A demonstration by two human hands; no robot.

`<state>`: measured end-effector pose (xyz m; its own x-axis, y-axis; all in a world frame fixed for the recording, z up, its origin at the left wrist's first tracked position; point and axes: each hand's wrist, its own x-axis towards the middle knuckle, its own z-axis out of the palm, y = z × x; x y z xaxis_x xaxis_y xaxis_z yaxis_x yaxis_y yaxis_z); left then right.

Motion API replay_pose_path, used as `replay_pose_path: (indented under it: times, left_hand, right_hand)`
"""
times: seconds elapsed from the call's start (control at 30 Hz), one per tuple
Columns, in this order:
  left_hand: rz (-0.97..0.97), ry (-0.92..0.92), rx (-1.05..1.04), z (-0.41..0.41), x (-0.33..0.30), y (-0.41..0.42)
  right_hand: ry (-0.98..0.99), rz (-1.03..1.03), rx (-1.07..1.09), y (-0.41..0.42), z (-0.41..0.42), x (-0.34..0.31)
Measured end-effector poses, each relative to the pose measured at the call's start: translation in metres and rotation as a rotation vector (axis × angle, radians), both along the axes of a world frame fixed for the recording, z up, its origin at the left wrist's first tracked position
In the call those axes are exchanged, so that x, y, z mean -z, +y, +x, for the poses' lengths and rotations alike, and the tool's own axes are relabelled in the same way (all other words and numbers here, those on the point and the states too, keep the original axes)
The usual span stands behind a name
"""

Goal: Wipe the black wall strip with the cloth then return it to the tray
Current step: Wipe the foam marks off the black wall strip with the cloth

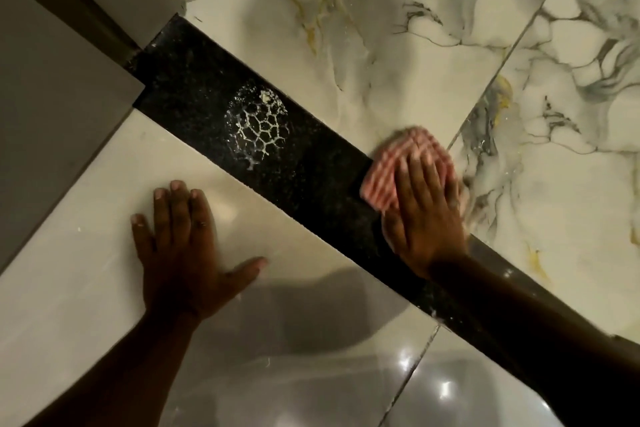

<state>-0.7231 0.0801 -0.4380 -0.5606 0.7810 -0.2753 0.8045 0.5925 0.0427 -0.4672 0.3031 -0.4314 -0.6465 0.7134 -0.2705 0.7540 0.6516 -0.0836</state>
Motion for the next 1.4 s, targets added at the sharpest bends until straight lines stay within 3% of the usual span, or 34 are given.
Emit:
replay_pose_path:
  times: [0.13,0.27,0.4,0.57,0.7,0.83,0.97,1.17,1.27,1.4]
  left_hand:
    - [-0.004,0.009,0.019,-0.001,0.003,-0.004]
    - [-0.008,0.022,0.022,-0.003,0.005,-0.005]
    - [0.018,0.017,-0.019,-0.002,0.005,-0.003]
    - [0.073,-0.023,-0.386,-0.013,0.004,0.003]
    - [0.089,-0.029,-0.372,-0.012,0.008,0.003]
    - [0.097,0.003,-0.373,-0.010,0.009,0.004]
    - [0.055,-0.006,-0.368,-0.015,0.009,0.005]
    - [0.059,-0.009,-0.362,-0.015,0.009,0.004]
    - [0.064,-0.022,-0.363,-0.015,0.009,0.005]
    - [0.075,-0.018,-0.360,-0.015,0.009,0.004]
  right_hand:
    - [0.032,-0.072,-0.161,-0.093,-0.013,0.002]
    - [0.110,-0.080,-0.335,-0.061,-0.093,0.010]
    - [0.100,-0.034,-0.239,-0.018,-0.110,0.011]
    - [0.125,-0.005,-0.052,-0.034,-0.068,0.013]
    - [0.151,-0.052,-0.281,-0.095,-0.072,0.011]
    - [0.200,-0.044,-0.442,-0.054,-0.144,0.016]
    - [0.176,-0.022,-0.297,-0.023,-0.156,0.014]
    - [0.196,0.016,-0.086,-0.041,-0.138,0.013]
    - [0.213,-0.044,-0.325,-0.072,-0.138,0.007]
    - [0.195,-0.071,-0.637,-0.057,-0.214,0.013]
